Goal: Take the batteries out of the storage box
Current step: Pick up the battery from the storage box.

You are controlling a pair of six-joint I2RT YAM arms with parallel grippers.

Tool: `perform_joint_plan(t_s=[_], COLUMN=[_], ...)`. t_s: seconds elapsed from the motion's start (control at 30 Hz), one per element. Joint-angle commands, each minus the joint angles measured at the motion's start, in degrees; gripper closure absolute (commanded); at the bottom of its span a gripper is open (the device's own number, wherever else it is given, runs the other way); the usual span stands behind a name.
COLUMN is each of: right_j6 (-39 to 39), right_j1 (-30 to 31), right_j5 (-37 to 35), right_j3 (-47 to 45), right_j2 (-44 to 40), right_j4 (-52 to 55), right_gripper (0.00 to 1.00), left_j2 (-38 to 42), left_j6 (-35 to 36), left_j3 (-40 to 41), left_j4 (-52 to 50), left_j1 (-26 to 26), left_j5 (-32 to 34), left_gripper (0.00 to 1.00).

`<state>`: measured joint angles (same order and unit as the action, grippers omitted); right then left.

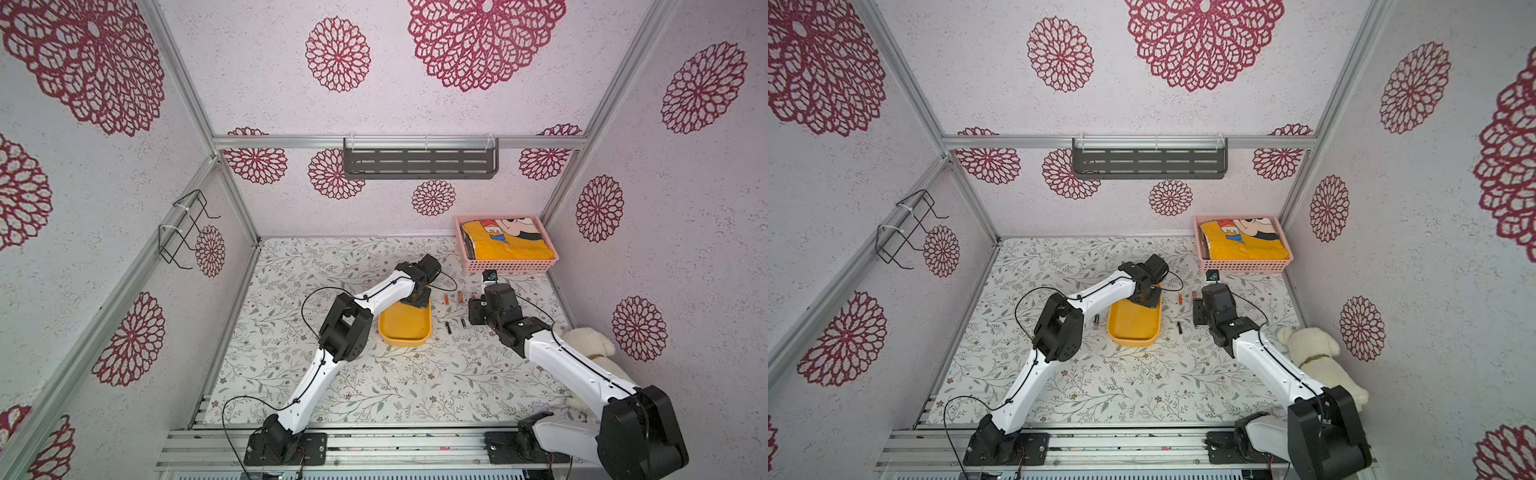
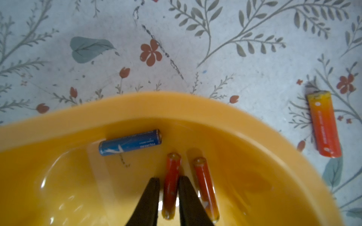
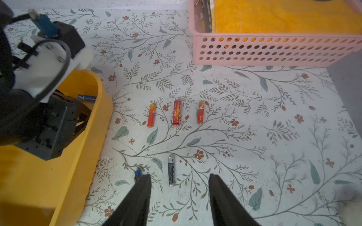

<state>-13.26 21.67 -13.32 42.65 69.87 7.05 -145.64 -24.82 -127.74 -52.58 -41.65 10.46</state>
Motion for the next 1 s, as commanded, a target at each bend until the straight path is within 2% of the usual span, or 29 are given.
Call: perform_joint_plan(t_s=[0.0,0.07,0.2,0.7,0.97], right_j6=[-0.94,-0.93,-0.88,-2.17,-1.93], right_j1=[-0.23,-0.27,-0.26,-0.24,-0.26], right_j5=[0.19,0.54,1.03,2.55,3.62], right_j3=[0.72,0.93,1.76,1.22,-0.84], right_j2=[-0.3,0.0,0.7,-0.22,-2.47], right_j4=[-1.79,-1.88,-1.91,-5.61,-9.2], right_gripper=[0.47,0.46,0.46,0.45,0.44], left_j2=[-0.93,-0.3,1.79,16.58,29.68], left_j6=[0.83,0.76,0.74,1.16,-0.88], left_j3=[2.12,2.26,2.88,8.12,19.0], left_j4=[0.09,-0.05,-0.26,1.95,5.55], left_j1=[-0.05,-0.01,0.01,-0.01,0.91], left_j5=[0.81,0.8,1.31,0.28,1.91], left_gripper=[0.9,0.96,1.0,1.0,1.0])
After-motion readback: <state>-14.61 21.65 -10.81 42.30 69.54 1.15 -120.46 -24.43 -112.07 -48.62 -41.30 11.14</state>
